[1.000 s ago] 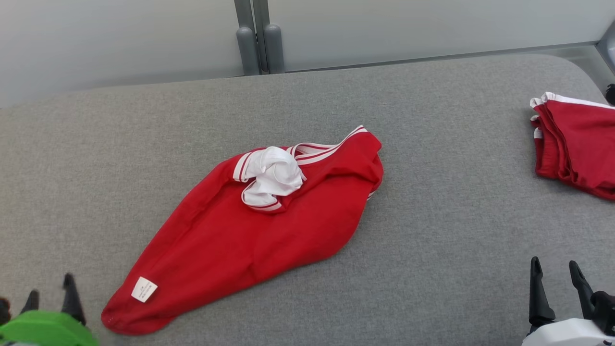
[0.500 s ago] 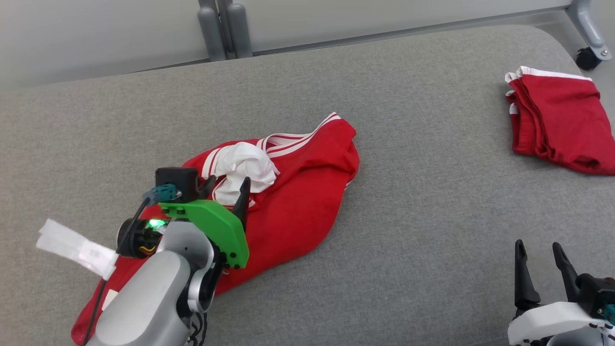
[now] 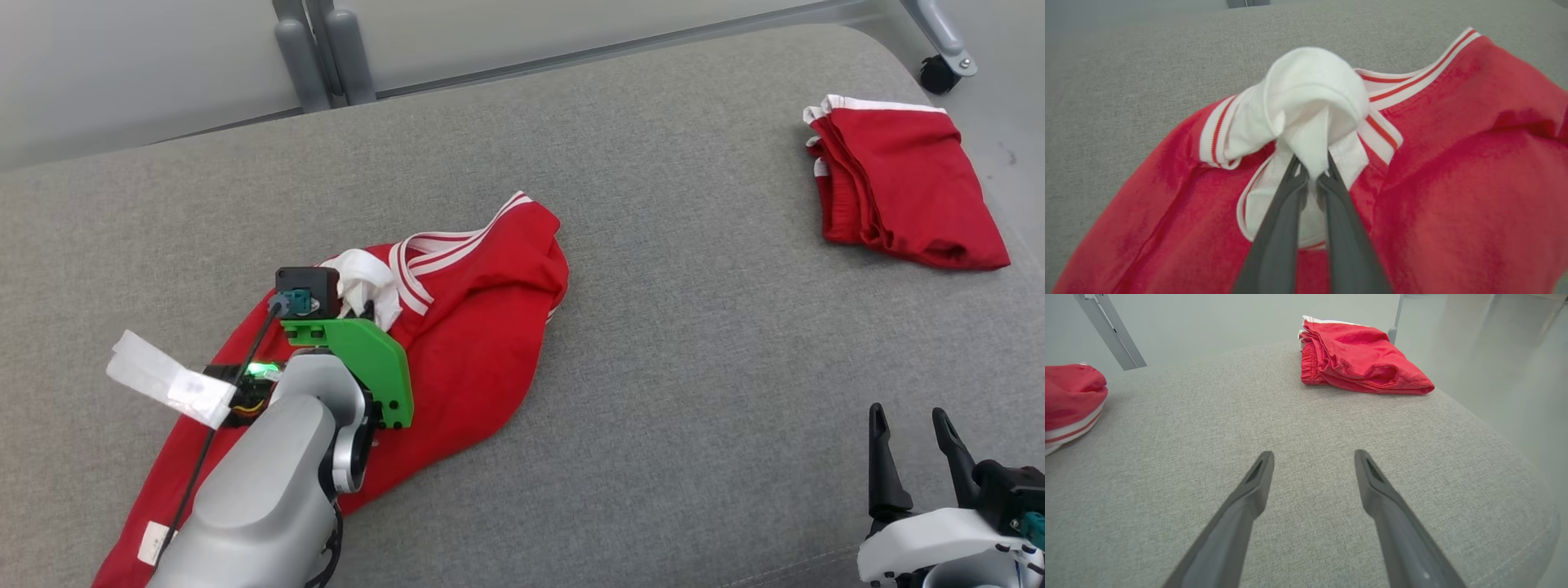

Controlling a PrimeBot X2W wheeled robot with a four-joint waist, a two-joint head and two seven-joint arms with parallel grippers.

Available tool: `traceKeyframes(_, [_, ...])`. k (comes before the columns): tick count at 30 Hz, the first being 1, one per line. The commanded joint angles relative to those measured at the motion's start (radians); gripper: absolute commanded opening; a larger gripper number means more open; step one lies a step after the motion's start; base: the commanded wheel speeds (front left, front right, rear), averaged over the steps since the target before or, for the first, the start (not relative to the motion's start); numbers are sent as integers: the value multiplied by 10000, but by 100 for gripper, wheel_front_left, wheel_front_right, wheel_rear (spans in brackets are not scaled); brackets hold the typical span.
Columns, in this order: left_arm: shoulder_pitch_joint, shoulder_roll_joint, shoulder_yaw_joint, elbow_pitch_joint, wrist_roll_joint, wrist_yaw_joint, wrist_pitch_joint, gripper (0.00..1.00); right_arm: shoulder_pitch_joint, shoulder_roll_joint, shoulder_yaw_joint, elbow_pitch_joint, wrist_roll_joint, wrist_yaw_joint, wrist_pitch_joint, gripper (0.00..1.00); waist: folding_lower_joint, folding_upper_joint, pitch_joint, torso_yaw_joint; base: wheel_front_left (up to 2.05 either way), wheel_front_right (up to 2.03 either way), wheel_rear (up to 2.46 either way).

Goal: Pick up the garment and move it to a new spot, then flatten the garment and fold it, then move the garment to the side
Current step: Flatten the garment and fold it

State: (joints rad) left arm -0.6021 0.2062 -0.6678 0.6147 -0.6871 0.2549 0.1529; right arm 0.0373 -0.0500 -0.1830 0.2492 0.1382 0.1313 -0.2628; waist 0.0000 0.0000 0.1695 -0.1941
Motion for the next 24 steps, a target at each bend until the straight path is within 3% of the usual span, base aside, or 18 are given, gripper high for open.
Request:
traceKeyframes(1, [-162, -44, -1, 142, -37, -131, -115, 0, 17, -19, -40, -39, 71, -12, -25, 100, 0, 0, -27, -1, 0, 0, 0])
traceKeyframes(7, [-330, -453, 1065, -161, -877, -403, -1505, 0, 186, -19, -143, 5, 60, -12, -25, 100, 0, 0, -178, 84, 0, 0, 0])
traceKeyframes(10, [-239, -710, 1905, -875, -1439, -419, -2528, 0, 226, -20, -135, 40, 59, -12, -25, 100, 0, 0, -320, 148, 0, 0, 0])
traceKeyframes(13, [231, -1126, 2157, -1741, -1874, -566, -3077, 0, 287, -19, -193, 25, 14, -12, -25, 100, 0, 0, -442, 223, 0, 0, 0])
traceKeyframes(17, [1239, -1472, 1490, -3086, -2536, -716, -3403, 0, 360, -20, -203, 16, -48, -12, -25, 100, 0, 0, -551, 286, 0, 0, 0])
traceKeyframes(21, [2380, -1545, -359, -4204, -3870, -766, -3733, 0, 229, -20, -161, -47, -39, -12, -25, 100, 0, 0, -442, 306, 0, 0, 0])
traceKeyframes(24, [2743, -1512, -1400, -4163, -4528, -912, -3968, 0, 135, -17, -140, -79, -44, -12, -25, 100, 0, 0, -327, 295, 0, 0, 0])
